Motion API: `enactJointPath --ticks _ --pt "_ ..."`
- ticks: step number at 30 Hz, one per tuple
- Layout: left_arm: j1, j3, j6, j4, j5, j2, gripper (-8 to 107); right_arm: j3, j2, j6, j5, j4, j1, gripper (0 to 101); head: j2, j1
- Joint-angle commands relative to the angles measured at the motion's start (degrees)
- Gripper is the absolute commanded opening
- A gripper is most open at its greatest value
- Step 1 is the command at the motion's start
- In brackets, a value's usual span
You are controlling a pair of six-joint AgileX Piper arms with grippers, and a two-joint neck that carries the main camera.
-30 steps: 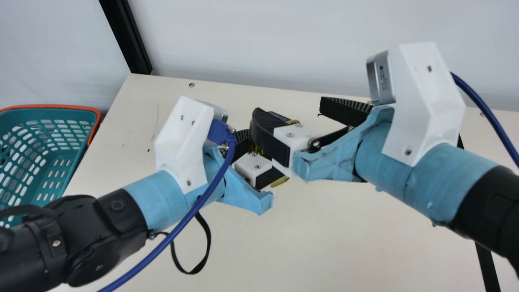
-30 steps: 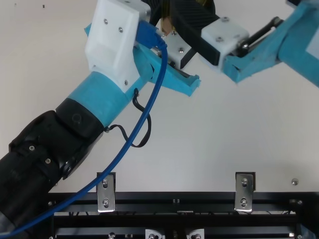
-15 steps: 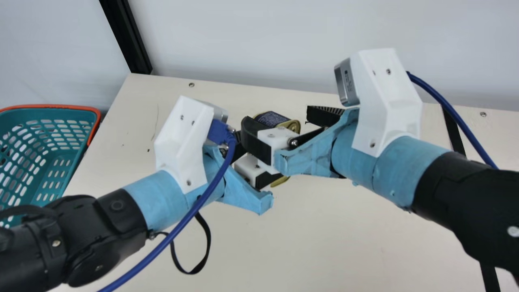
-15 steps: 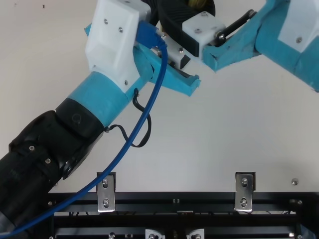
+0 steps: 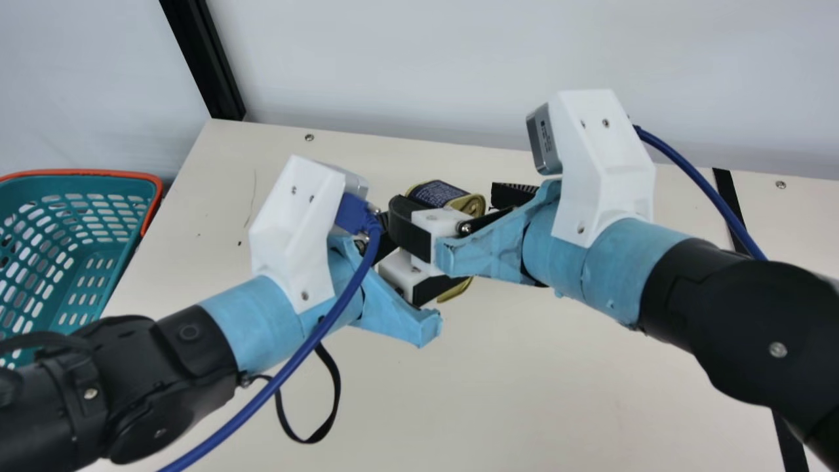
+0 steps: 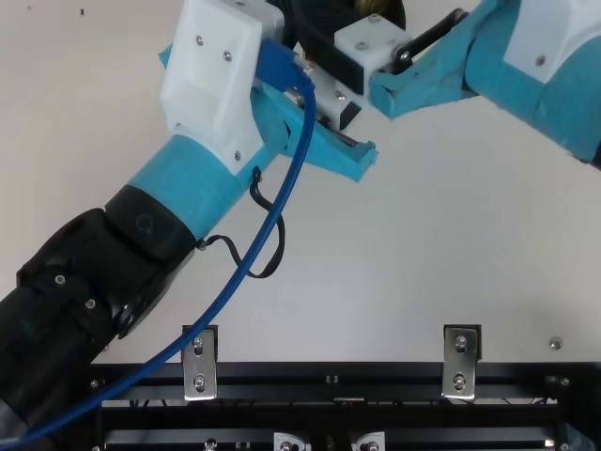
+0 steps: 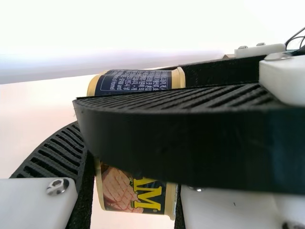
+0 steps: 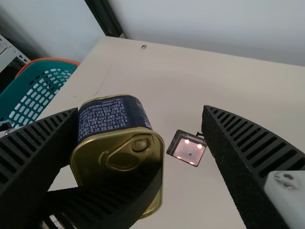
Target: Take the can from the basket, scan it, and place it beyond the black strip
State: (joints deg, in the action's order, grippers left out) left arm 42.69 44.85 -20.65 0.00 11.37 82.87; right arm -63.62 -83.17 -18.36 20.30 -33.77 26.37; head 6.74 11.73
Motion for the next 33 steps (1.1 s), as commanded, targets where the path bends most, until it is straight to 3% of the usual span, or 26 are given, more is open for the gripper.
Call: enactJointPath --ticks 1,9,11,12,21,33 --pt "0.0 0.0 0.0 0.0 0.0 0.0 10 -0.05 -0.14 0.21 -0.17 0.27 -0.2 0 -0.13 0.16" --pt "0.0 0.0 0.0 0.0 -0.12 0.0 10 0.05 -0.43 1.07 -0.19 0.16 -1.1 0 -0.13 0.16" --pt "0.0 0.0 0.0 0.0 -0.12 0.0 80 0.11 -0.43 1.25 -0.31 0.2 -1.23 0 -0.13 0.16" --pt "0.0 0.0 0.0 0.0 -0.12 0.0 90 0.12 -0.43 1.36 -0.37 0.24 -1.29 0 -0.13 0.16" --pt "1.15 -0.07 1.06 -1.08 -0.83 -0.12 90 0.42 -0.28 3.87 -1.37 2.47 -1.36 0 -0.13 0.16" --pt "4.88 -3.63 -1.7 0.96 -10.57 -2.49 90 0.76 0.01 7.33 -3.45 6.59 -1.89 0 -0.13 0.16"
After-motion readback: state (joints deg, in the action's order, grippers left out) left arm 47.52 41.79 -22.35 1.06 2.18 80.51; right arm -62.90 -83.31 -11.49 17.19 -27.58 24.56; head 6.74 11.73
